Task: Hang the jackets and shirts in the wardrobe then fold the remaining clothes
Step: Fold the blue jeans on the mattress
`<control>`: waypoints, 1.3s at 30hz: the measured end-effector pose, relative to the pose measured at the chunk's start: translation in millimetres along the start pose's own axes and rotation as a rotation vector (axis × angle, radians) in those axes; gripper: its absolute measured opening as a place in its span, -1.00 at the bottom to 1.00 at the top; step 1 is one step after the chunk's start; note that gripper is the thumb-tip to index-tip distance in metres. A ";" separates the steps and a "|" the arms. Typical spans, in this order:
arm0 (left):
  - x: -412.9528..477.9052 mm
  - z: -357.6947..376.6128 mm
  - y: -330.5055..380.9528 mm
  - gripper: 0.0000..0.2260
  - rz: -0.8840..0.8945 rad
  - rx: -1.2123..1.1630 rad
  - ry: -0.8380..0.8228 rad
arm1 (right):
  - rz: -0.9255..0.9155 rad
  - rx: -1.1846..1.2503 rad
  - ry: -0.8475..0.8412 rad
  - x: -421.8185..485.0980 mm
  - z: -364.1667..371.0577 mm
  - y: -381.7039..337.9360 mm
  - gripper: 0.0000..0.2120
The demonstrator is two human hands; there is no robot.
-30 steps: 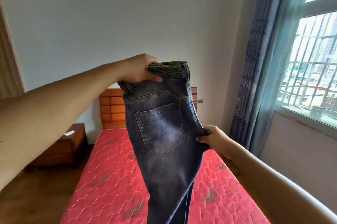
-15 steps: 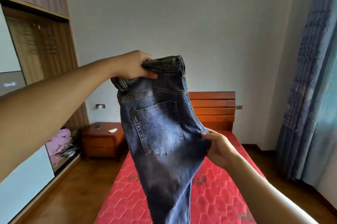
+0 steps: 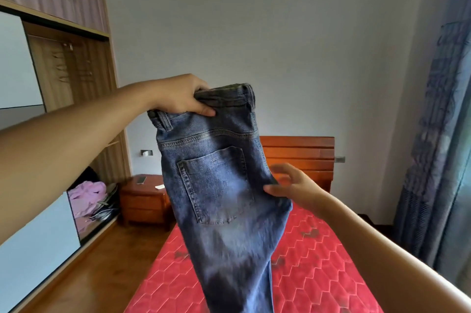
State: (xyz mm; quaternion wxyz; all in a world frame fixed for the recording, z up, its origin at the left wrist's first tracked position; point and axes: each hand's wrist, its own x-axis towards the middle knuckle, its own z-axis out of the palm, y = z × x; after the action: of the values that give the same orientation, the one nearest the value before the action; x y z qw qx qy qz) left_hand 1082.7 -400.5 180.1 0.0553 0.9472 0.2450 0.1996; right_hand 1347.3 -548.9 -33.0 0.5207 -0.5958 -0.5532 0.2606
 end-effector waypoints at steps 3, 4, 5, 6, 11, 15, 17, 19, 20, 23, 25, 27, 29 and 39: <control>13.1 9.6 26.2 -0.68 0.021 0.030 -0.027 | -0.064 0.017 -0.078 7.0 -17.8 -15.0 -0.69; 15.6 11.0 31.3 -0.69 0.015 0.036 -0.031 | -0.093 -0.029 -0.069 8.6 -24.8 -10.4 -0.78; 17.3 12.1 34.8 -0.69 0.001 0.037 -0.031 | -0.112 -0.068 -0.063 6.9 -30.7 -6.6 -0.85; 18.6 13.7 38.1 -0.69 -0.013 0.028 -0.031 | -0.126 -0.076 -0.063 5.2 -37.2 -1.2 -0.89; 27.8 30.5 62.8 -0.72 -0.026 -0.010 -0.060 | -0.144 0.095 -0.127 -5.6 -50.7 -20.6 -0.66; 29.0 40.5 80.7 -0.70 -0.050 -0.012 -0.091 | -0.267 0.076 -0.050 -1.9 -59.7 -44.5 -0.82; 26.6 43.3 86.8 -0.73 -0.065 -0.018 -0.087 | -0.251 0.071 -0.059 -2.9 -66.3 -45.9 -0.86; 25.1 45.1 93.4 -0.73 -0.081 -0.003 -0.085 | -0.217 0.150 -0.091 -3.0 -71.2 -54.1 -0.78; 24.7 46.3 97.8 -0.73 -0.087 0.002 -0.091 | -0.207 0.210 -0.094 -3.1 -72.3 -62.8 -0.70; 23.8 51.1 112.5 -0.73 -0.086 0.010 -0.098 | -0.282 0.227 -0.018 3.5 -71.3 -90.4 -0.72; 20.1 48.7 118.1 -0.71 -0.095 0.011 -0.101 | -0.340 0.192 0.049 4.5 -69.5 -100.3 -0.85; 12.2 43.0 113.1 -0.67 -0.140 -0.033 -0.153 | -0.337 0.273 0.088 4.0 -69.3 -99.9 -0.89; -2.5 39.0 100.7 -0.58 -0.199 -0.119 -0.209 | -0.302 0.352 0.105 1.5 -71.4 -96.3 -0.89; -41.8 65.3 83.4 -0.66 -0.108 -0.876 0.258 | -0.284 0.403 0.195 -30.4 -88.7 -120.0 -0.91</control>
State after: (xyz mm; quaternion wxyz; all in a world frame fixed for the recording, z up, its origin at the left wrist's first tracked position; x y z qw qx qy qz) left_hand 1112.5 -494.2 122.6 0.4298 0.7879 0.1917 0.3972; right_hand 1371.7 -625.1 96.5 0.7111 -0.4187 -0.5155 0.2308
